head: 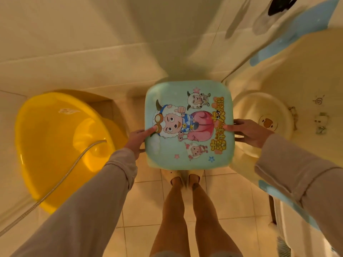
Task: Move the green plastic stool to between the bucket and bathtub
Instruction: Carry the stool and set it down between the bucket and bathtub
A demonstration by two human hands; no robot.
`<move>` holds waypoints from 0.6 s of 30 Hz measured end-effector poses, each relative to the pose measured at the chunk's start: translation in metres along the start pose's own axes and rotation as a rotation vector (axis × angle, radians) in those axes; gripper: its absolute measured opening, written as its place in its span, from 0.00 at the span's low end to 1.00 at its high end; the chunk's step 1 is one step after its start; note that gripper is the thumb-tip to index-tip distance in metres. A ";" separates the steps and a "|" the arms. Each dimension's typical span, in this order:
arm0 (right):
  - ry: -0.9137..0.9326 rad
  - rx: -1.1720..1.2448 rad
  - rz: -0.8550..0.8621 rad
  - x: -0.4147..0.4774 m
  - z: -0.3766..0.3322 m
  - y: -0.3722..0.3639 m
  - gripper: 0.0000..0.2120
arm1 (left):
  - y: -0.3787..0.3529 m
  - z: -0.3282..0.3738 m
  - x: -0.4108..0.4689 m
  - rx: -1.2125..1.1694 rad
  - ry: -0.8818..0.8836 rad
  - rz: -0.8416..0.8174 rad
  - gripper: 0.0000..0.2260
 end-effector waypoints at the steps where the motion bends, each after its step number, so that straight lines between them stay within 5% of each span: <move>1: 0.001 0.004 0.000 0.010 0.003 -0.002 0.11 | -0.001 -0.002 0.010 0.001 0.002 -0.004 0.18; 5: 0.015 0.014 -0.005 0.049 0.013 -0.009 0.11 | -0.006 -0.008 0.052 -0.012 -0.006 -0.004 0.20; 11: 0.004 0.011 -0.038 0.090 0.024 -0.009 0.16 | -0.023 -0.027 0.086 -0.083 -0.007 -0.038 0.02; 18: 0.003 -0.030 -0.042 0.122 0.029 -0.014 0.18 | -0.026 -0.049 0.112 -0.081 0.034 -0.039 0.03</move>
Point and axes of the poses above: each hand's wrist, its own x-axis towards the middle knuckle, its own y-axis out of the back of the hand, z = x × y, the point moved 10 cm from there along x, towards the middle knuckle, and after that the axes turned 7 degrees about z, right-handed, at the moved point
